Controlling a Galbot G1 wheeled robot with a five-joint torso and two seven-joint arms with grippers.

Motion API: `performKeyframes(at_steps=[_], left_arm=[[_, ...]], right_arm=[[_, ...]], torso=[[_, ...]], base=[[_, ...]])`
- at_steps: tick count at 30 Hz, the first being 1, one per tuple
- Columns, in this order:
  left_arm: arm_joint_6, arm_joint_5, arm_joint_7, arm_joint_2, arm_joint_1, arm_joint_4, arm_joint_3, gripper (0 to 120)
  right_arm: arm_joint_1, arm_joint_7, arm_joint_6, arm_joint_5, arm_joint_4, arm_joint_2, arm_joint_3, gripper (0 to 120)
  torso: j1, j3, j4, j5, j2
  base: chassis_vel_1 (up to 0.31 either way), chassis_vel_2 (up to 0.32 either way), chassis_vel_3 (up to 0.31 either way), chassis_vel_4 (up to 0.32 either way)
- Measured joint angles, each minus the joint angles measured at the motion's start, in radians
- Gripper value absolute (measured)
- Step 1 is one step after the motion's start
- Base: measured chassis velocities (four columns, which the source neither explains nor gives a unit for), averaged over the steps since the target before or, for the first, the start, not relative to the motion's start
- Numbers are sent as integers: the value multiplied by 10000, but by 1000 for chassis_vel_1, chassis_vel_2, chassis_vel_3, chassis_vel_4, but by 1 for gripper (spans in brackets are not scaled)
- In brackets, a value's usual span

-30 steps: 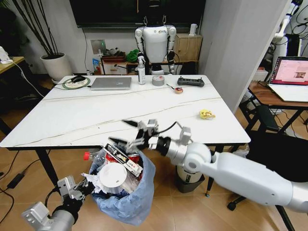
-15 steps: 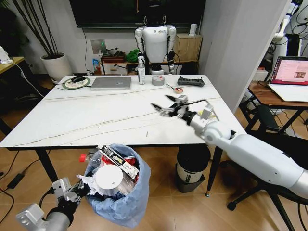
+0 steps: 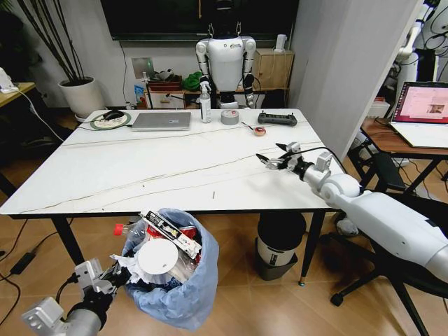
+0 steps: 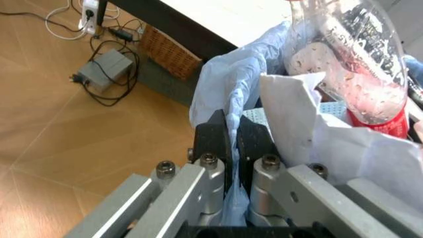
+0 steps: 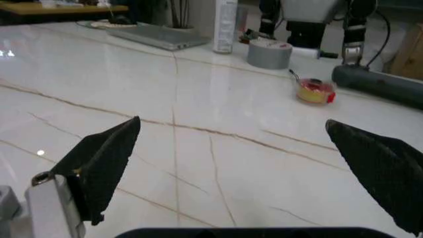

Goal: Pick up the trash bin and place the trash from the table into it.

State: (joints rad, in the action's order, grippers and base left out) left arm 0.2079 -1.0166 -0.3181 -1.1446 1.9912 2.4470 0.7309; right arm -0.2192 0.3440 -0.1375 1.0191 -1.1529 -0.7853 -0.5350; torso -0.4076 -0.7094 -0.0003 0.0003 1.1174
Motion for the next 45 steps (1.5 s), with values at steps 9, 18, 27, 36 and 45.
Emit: performKeyframes(at_steps=[9,18,27,36,45], left_arm=[[-11,-19,7,17,-91,-80,-13,0],[-16,-85,8,85,-154,-134,-13,0],[-22,-134,11,129,-191,-166,-23,0],[-23,-181,11,167,-206,-182,-18,0],[-23,-227,6,210,-219,-191,0,0]], right_arm=[[163,525,49,-275,1073,37,-124,100],[142,675,45,-338,1312,59,-127,100],[136,788,46,-466,1677,63,-148,100],[73,978,64,-461,1923,38,-128,82],[-1,1051,34,-423,1976,39,-76,51]], torso=[[0,0,0,-2,0],[0,0,1,-3,0],[0,1,0,-3,0],[0,1,1,-3,0],[0,1,1,-3,0]], base=[[0,0,0,0],[0,0,0,0],[0,0,0,0],[0,0,0,0],[0,0,0,0]])
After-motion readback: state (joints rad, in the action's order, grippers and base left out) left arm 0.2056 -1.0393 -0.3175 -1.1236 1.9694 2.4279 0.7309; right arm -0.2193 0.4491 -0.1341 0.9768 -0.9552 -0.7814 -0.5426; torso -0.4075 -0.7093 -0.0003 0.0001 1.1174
